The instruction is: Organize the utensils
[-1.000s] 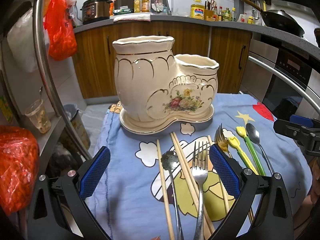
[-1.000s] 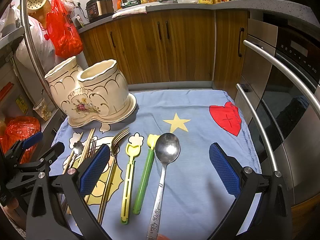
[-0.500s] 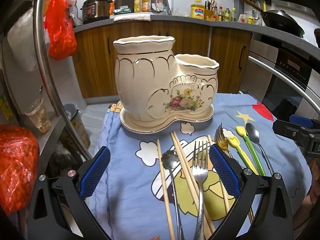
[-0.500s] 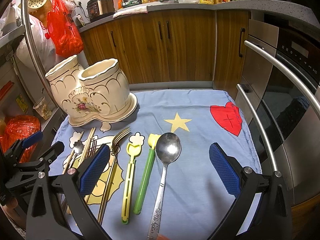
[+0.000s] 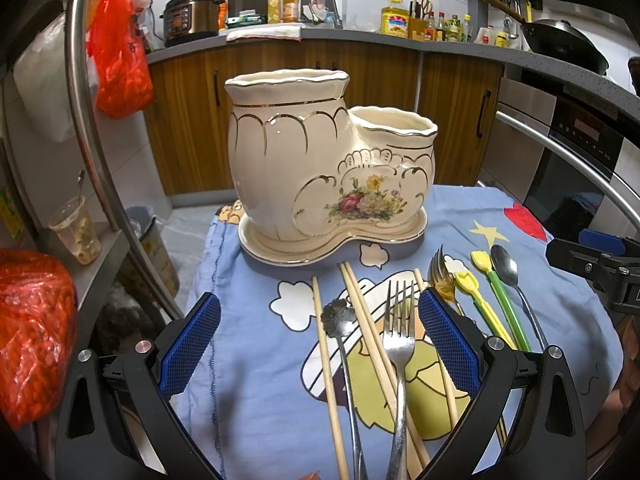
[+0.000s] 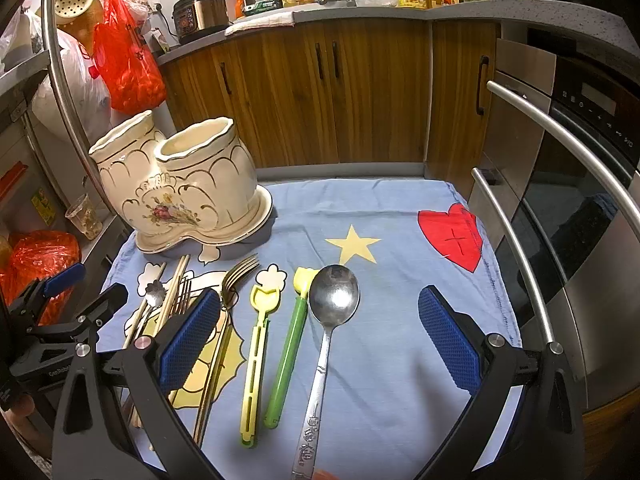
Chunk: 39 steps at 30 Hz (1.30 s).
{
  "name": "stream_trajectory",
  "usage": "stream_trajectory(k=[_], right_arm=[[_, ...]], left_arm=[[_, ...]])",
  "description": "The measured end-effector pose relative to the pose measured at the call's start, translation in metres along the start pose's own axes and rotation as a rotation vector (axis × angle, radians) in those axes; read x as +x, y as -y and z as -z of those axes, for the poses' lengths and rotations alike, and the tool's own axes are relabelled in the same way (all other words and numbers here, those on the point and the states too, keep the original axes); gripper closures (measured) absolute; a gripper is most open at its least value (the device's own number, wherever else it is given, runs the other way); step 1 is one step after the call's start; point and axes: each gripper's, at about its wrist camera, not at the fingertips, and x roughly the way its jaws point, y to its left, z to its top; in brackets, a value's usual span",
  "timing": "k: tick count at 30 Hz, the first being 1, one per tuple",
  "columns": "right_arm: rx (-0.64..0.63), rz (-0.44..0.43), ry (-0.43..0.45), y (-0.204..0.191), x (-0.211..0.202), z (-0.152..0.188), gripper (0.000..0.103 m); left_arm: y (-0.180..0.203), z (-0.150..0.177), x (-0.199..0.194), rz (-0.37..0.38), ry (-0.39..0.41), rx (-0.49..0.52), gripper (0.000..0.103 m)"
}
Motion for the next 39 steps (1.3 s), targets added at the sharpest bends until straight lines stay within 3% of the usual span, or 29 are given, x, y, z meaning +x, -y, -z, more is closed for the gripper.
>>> stream_trajectory(k=[9,14,18,21,25,29,33,37,39], right_arm=[[-0.096,-0.022,0.033,-0.005,-0.009,0.002,0.005],[-0.078,-0.055,-0.052,0.007,0.002,0.006,0.005],[-0.065,-0.071,-0.113,0.012,0.011,0.013,0.005],[-0.067,-0.083,-0.131,0.015,0.013,0.015,0.014],[-0.067,-0.098,-0.165,0.015,0.016,0.018,0.034],[-0.084,-0.101,-0.181,0.012,0.017,0.02,0.052],[-0.076,-0.113,-0.208,0.015,0.019,0.02,0.065],[-0.076,-0.109,-0.224,0.018,0.024,0.022,0.069],[-0.076,-0.1,-0.244,0.016,0.029,0.023,0.077]], left_arm=[[-0.003,0.002,-0.006,0.036,0.006,0.022,0.005],[-0.006,0.004,-0.005,0.052,-0.008,0.056,0.005],[-0.007,0.01,0.005,0.064,-0.077,0.084,0.005],[-0.007,0.012,0.008,0.069,-0.1,0.089,0.007],[-0.007,0.012,0.008,0.095,-0.125,0.085,0.009],[-0.002,0.013,0.007,0.103,-0.143,0.12,0.025],[-0.003,0.014,0.007,0.122,-0.177,0.114,0.055],[0.004,0.013,-0.005,0.155,-0.151,0.148,0.059],[0.009,0.016,0.001,0.161,-0.175,0.162,0.071]])
